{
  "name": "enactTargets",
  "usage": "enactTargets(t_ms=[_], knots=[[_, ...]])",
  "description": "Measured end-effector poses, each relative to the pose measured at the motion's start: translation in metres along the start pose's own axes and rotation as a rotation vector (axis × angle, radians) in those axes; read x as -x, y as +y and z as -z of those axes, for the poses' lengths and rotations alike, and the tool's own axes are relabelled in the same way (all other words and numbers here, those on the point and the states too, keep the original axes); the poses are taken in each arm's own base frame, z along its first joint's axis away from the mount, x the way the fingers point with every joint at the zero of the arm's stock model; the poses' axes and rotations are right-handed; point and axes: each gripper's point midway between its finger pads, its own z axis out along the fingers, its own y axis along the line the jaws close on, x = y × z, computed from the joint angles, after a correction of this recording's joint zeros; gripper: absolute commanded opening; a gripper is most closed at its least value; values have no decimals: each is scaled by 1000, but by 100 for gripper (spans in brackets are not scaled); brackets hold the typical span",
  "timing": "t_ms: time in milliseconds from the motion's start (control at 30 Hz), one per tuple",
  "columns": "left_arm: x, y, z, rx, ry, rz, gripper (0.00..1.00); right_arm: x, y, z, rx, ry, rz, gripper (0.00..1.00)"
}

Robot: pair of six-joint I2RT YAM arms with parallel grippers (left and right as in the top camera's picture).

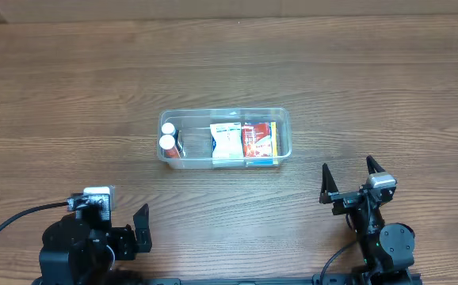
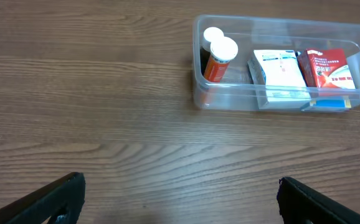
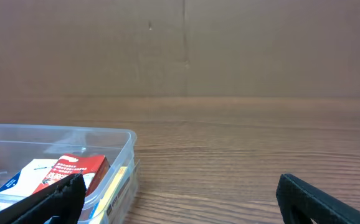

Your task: Pack container

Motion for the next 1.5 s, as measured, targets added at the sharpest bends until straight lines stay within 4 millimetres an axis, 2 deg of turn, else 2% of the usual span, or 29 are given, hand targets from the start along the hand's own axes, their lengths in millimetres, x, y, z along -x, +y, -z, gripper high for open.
enactTargets(t_ms=[733,900,1000,1100,1167,1300,1500], knots=[[1,1,-2,6,-18,0,100,0,0,0,0,-1,-1,100],[30,11,-22,52,-253,2,100,0,0,0,0,0,0,100],[12,17,-50,69,-273,4,100,0,0,0,0,0,0,100],[3,20,-75,69,-335,7,100,0,0,0,0,0,0,100],[4,21,-88,63,-406,10,100,0,0,0,0,1,0,100],[11,21,-101,51,-548,9,100,0,0,0,0,0,0,100],[28,19,-101,33,-732,7,100,0,0,0,0,0,0,100]])
